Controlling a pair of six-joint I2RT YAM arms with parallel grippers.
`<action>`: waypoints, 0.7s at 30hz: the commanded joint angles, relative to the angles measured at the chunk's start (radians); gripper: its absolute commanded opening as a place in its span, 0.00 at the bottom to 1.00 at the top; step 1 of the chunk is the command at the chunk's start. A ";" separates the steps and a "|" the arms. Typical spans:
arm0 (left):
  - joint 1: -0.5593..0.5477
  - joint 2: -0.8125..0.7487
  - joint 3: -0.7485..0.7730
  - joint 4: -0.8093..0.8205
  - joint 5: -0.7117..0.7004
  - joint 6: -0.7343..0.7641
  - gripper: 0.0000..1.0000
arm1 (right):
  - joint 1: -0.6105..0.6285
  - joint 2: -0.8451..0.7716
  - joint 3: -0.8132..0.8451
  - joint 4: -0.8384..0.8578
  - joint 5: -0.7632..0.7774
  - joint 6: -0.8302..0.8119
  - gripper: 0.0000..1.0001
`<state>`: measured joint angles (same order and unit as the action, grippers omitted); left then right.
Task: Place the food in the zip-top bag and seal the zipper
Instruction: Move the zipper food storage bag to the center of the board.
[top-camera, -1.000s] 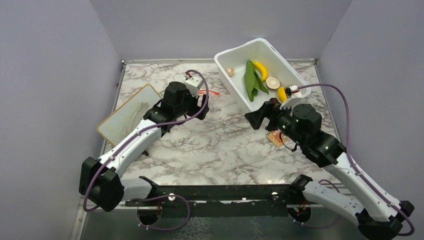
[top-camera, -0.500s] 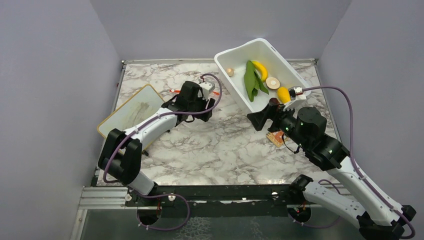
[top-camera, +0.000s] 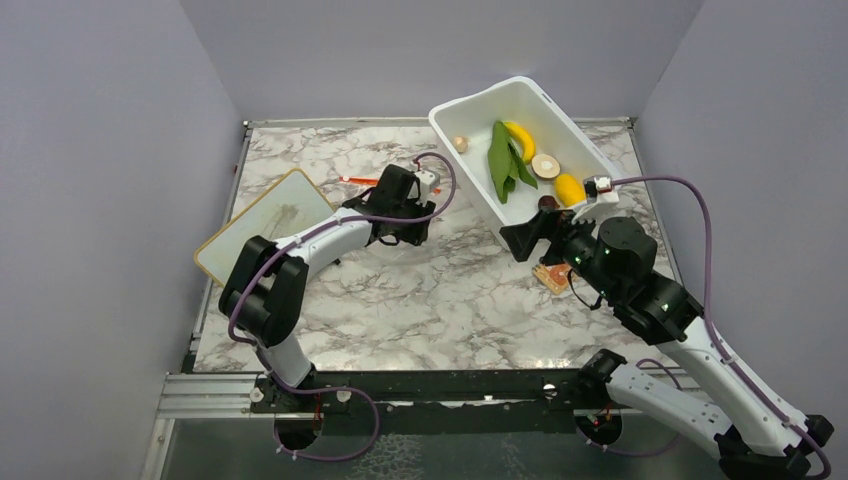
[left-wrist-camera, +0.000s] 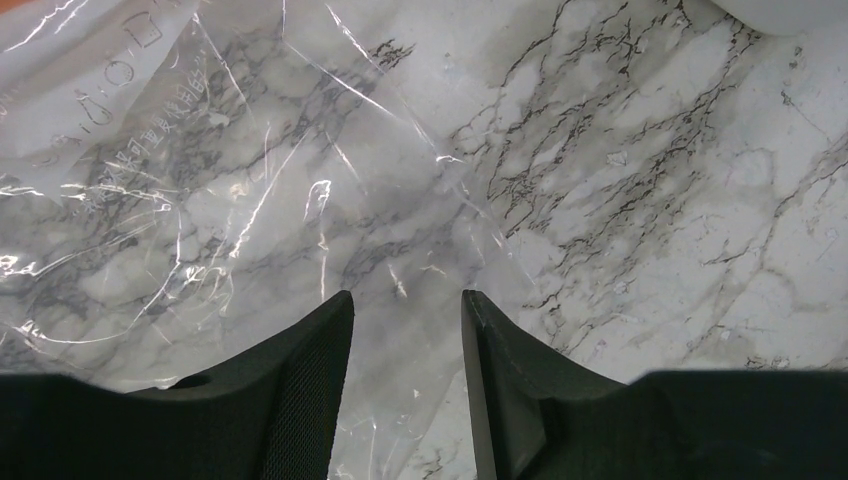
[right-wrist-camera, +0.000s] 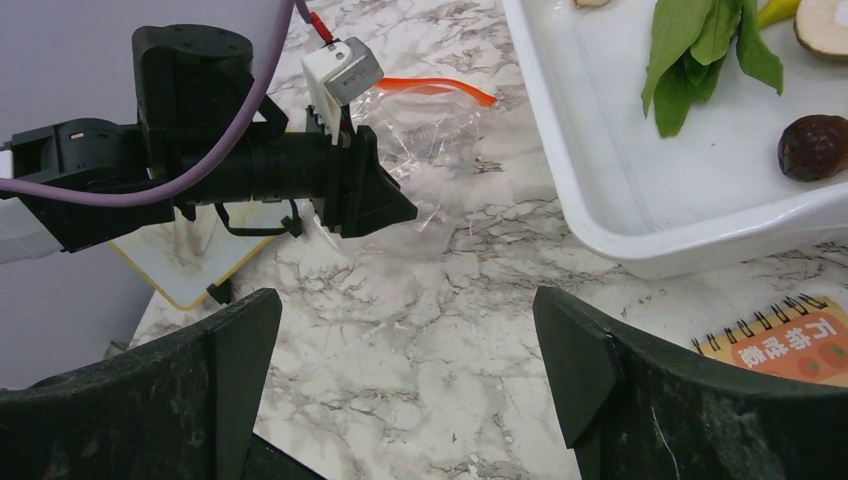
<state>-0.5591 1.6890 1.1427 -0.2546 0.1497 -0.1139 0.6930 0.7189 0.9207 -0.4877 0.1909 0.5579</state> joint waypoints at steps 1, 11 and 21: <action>-0.019 0.006 0.027 -0.019 -0.014 -0.021 0.46 | 0.007 -0.016 0.010 -0.016 0.027 -0.016 1.00; -0.063 0.034 -0.004 -0.019 0.008 -0.031 0.58 | 0.007 -0.006 -0.005 -0.028 0.022 0.004 1.00; -0.074 0.033 0.007 -0.054 -0.030 -0.047 0.26 | 0.006 0.010 0.000 -0.026 0.008 0.009 1.00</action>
<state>-0.6243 1.7340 1.1404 -0.2733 0.1383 -0.1493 0.6930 0.7288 0.9207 -0.5137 0.1932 0.5556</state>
